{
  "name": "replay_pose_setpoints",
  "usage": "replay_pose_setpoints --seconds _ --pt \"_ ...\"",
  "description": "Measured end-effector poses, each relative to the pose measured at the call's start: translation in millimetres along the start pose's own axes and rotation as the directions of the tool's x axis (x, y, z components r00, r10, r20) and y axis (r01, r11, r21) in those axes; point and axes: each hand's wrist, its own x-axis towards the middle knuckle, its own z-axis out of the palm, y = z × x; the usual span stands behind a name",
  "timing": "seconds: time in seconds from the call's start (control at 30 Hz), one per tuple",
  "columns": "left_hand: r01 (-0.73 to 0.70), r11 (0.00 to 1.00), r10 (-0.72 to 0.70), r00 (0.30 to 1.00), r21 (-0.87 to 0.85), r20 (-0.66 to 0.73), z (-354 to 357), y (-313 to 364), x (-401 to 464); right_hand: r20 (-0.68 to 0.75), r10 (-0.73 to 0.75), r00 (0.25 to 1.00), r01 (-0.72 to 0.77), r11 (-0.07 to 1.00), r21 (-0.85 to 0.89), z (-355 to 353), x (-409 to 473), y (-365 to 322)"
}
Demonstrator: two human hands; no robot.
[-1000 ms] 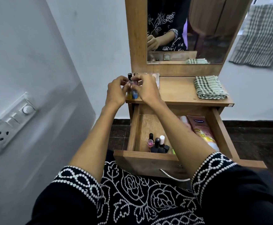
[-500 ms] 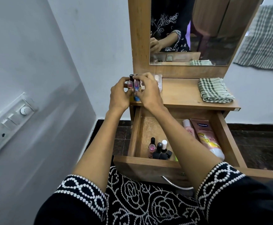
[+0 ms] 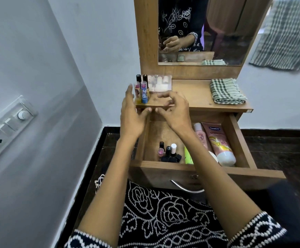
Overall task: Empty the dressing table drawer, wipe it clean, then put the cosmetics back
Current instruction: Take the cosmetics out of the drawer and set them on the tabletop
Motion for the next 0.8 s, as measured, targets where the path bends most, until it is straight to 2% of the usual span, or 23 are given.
replay_pose_setpoints --seconds 0.1,0.2,0.3,0.4,0.6,0.8 --pt "-0.023 1.000 0.026 0.989 -0.022 0.146 13 -2 -35 0.036 0.040 0.999 -0.040 0.999 -0.004 -10 -27 12" --pt "-0.035 0.996 0.017 0.977 0.080 0.211 24 -4 -58 0.047 0.033 0.998 -0.031 0.999 -0.041 -16 -45 18" --pt "-0.037 0.971 -0.019 0.973 0.236 0.230 29 -2 -72 0.094 -0.005 0.996 0.016 0.992 -0.123 -20 -58 20" --pt "0.001 0.927 -0.089 0.972 0.376 0.217 31 1 -81 0.190 0.048 0.981 0.002 0.968 -0.251 -17 -66 20" --pt "0.132 0.871 -0.249 0.949 0.473 0.194 28 13 -90 0.288 0.092 0.953 0.073 0.855 -0.513 -16 -74 13" --pt "0.161 0.820 -0.312 0.930 0.550 0.193 28 16 -89 0.351 0.185 0.918 0.033 0.846 -0.533 -17 -74 11"
